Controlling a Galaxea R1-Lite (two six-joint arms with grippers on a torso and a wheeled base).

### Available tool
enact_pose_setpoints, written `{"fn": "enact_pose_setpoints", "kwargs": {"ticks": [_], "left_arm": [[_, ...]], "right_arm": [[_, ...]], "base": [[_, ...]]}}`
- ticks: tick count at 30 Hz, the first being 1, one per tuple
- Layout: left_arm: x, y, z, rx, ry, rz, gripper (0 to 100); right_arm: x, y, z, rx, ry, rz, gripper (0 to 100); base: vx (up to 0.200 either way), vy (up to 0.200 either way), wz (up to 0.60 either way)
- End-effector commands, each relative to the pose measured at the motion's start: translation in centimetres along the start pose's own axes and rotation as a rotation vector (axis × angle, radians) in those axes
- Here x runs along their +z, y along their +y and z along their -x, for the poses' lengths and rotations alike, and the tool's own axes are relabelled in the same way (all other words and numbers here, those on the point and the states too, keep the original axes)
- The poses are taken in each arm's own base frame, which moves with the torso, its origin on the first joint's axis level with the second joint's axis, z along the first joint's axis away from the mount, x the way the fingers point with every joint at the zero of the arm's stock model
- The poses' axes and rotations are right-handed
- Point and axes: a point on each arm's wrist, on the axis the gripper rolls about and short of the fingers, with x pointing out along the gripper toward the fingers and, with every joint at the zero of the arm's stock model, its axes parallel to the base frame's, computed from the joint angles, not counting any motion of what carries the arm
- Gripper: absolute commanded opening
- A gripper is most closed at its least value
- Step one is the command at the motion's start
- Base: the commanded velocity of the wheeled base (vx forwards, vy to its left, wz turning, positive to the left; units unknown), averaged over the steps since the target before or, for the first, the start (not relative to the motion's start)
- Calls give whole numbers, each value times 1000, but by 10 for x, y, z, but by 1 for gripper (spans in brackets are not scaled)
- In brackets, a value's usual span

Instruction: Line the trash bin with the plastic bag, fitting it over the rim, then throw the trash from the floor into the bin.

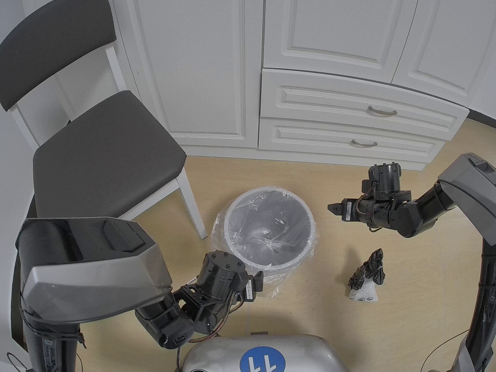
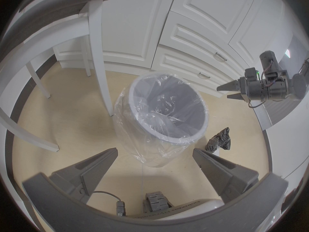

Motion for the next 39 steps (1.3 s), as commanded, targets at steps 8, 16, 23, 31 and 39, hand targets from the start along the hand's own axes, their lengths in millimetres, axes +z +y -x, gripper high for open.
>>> {"fn": "enact_pose_setpoints", "kwargs": {"ticks": [8,16,23,31,39], "left_arm": [[24,22,58,1,-42,-80,100],[38,37,83,14,-81,-80,100],[54,42,110,-7,-149,-126,100],[75,56,128,26,-233,-142,100],[86,68,133,68,-274,-155,100]], "right_arm": [[-14,-12,68,-63,46,164,100],[-33,-34,84,-140,111,150,100],[-51,-69,60,-204,208,97,100],[-80,-115,10,-185,303,1,100],[-84,-139,-30,-171,354,-39,100]], "base": [[0,0,0],[0,0,0],[0,0,0],[0,0,0],[0,0,0]]}}
